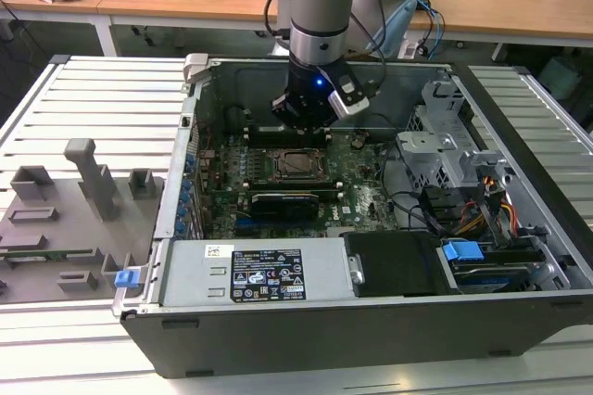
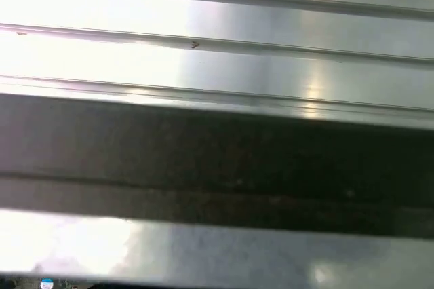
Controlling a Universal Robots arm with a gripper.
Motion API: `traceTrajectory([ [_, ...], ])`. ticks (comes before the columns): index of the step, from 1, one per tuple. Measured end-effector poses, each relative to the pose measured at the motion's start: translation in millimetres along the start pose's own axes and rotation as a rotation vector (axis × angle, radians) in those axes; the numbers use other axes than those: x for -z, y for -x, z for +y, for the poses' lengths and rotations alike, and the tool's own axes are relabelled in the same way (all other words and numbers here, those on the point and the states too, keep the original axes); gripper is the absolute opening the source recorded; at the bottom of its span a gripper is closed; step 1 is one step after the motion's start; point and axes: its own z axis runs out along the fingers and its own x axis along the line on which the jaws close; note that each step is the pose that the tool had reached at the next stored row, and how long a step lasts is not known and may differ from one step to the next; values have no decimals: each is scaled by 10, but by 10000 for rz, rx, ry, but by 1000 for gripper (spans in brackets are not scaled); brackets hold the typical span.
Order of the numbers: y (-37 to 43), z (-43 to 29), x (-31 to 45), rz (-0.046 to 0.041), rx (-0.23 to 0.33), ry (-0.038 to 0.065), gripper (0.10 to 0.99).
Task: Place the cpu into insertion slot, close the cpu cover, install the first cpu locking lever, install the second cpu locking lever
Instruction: 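Install the first cpu locking lever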
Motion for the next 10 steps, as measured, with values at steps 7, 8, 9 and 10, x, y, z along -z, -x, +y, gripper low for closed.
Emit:
traceTrajectory([
  [7,-4,-56,5,2,-1,-14,106],
  [8,-5,-62,5,1,-1,-14,106],
  [9,-5,-72,6,2,-1,-14,106],
  [10,-6,-79,6,2,-1,-14,106],
])
